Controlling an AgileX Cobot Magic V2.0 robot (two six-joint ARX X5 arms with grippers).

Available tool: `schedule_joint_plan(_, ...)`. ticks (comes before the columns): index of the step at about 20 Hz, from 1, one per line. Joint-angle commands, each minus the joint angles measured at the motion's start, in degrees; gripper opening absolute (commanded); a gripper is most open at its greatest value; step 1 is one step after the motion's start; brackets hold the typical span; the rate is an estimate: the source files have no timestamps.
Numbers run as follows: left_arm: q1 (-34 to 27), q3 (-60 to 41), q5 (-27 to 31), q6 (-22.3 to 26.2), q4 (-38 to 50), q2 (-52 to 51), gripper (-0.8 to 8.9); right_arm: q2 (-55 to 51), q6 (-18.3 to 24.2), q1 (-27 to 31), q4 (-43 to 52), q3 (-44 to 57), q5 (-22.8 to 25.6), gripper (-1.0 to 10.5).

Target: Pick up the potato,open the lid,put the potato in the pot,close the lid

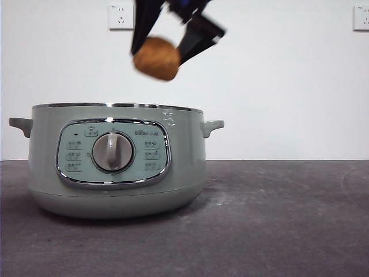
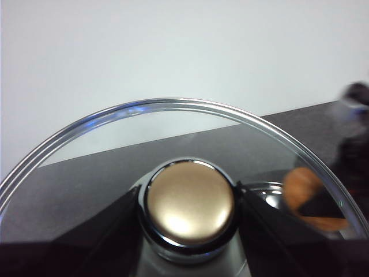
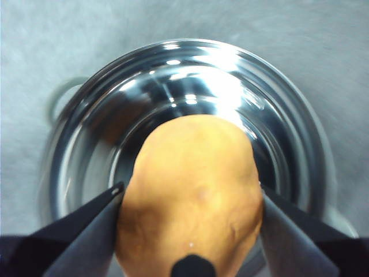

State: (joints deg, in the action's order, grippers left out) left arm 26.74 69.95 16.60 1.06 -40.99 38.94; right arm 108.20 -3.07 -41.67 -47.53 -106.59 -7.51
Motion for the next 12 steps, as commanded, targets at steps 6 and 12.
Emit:
schedule_joint_plan(6, -0.07, 0.63, 1.53, 0.66, -1.03, -1.16, -0.08, 17.88, 6.27, -1.84, -1.18, -9.75, 0.57, -0.1)
schedule_joint_plan(12, -0.07, 0.63, 1.55, 0.68, -1.07, -0.31, -0.08, 21.38, 7.76, -2.75, -1.64, -9.75, 2.05, -0.1)
